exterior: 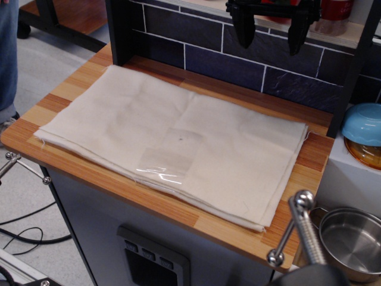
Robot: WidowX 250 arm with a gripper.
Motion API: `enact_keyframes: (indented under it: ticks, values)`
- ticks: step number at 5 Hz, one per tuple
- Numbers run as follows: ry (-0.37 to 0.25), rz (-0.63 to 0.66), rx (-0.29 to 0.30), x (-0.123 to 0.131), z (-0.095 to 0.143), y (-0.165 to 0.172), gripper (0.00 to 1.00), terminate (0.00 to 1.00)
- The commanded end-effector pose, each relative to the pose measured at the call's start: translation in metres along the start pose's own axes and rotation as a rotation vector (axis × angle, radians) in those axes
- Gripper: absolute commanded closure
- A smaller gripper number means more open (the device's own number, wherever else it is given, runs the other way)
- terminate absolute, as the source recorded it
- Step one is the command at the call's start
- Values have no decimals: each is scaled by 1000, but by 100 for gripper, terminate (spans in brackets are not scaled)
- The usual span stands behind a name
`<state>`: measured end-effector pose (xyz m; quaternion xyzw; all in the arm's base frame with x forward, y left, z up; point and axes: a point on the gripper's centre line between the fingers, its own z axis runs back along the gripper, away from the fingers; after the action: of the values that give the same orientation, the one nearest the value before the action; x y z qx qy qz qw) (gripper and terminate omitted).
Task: Fold cloth in half
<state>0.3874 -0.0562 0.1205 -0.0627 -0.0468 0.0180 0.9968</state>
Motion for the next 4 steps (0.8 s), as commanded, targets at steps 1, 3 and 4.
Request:
enact_keyframes:
  ticks: [1, 3, 4]
  values:
    - [0, 0, 0, 0, 0, 0, 0, 0]
    - [-13, -8, -28, -40, -33, -29, 0, 0]
    - [-43, 7, -24, -53, -47, -42, 0, 0]
